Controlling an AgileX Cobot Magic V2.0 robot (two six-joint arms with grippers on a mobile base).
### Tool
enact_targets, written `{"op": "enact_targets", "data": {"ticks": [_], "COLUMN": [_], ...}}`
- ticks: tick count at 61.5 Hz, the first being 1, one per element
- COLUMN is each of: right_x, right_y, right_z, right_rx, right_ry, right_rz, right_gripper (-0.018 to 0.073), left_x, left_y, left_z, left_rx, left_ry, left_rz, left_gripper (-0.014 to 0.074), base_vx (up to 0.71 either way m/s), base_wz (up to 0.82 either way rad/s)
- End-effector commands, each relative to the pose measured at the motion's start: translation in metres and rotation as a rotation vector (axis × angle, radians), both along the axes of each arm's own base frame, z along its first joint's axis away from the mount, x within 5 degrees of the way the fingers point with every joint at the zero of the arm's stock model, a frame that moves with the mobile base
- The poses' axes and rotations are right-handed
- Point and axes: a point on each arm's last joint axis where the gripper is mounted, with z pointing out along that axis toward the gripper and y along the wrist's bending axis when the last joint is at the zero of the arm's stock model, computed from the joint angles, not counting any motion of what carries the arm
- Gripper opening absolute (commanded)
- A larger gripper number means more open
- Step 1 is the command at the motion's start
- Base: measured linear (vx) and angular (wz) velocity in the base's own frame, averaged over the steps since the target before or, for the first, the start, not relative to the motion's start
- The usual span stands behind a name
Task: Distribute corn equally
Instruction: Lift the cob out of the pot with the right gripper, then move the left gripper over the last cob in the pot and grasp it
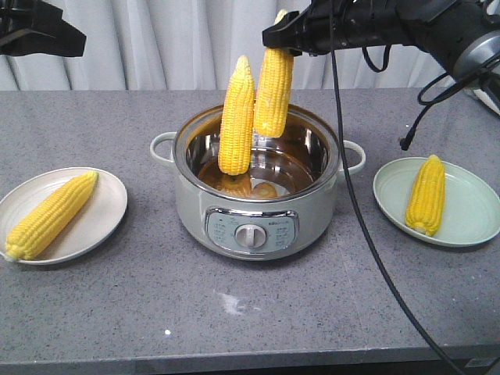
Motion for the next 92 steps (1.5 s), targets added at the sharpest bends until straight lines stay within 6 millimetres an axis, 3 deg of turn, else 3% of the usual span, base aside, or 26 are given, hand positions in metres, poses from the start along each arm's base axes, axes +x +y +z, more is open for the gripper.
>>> {"op": "enact_targets", "data": {"ticks": [1,12,21,39,49,57,66,78,85,92], "right_x": [-0.023,-0.049,-0.089,-0.214,-0.28,-0.316,-0.337,-0.335,-0.327,-0.322], "right_y": [-0.009,-0.022,-0.038,-0.056,-0.073,-0.085,-0.096,-0.103,-0.103,-0.103], "right_z": [0.06,0.103,0.148,0.219,0.24,0.246,0.243,0.235,0.227,0.221], "right_rx": [0.07,0.088,0.077,-0.031,-0.103,-0.163,-0.232,-0.286,-0.307,-0.317], "right_ry": [-0.158,-0.26,-0.347,-0.395,-0.384,-0.385,-0.322,-0.279,-0.244,-0.22], "right_rz": [-0.038,-0.065,-0.065,-0.014,-0.094,-0.162,-0.229,-0.297,-0.303,-0.297], "right_gripper": [-0.0008,-0.0006,-0.0004,-0.0004,-0.0004,-0.0004,-0.0004,-0.0004,-0.0004,-0.0004], "left_x": [-0.013,-0.013,-0.01,0.003,0.027,0.051,0.074,0.089,0.096,0.103], "left_y": [-0.001,0.0,0.0,-0.003,-0.015,-0.03,-0.05,-0.085,-0.101,-0.108], "left_z": [0.023,0.023,0.026,0.031,0.026,0.019,0.006,-0.014,-0.015,-0.003], "left_rx": [-0.061,-0.064,-0.076,-0.189,-0.339,-0.449,-0.494,-0.508,-0.492,-0.508], "left_ry": [-0.094,-0.1,-0.13,-0.197,-0.201,-0.246,-0.273,-0.28,-0.291,-0.324], "left_rz": [0.007,0.011,0.027,0.059,0.072,0.117,0.154,0.135,0.086,0.053], "left_gripper": [-0.0008,-0.0008,-0.0008,-0.0008,-0.0008,-0.0008,-0.0006,0.0026,0.0103,0.0245], "base_vx": [0.0,0.0,0.0,0.0,0.0,0.0,0.0,0.0,0.0,0.0], "base_wz": [0.0,0.0,0.0,0.0,0.0,0.0,0.0,0.0,0.0,0.0]}}
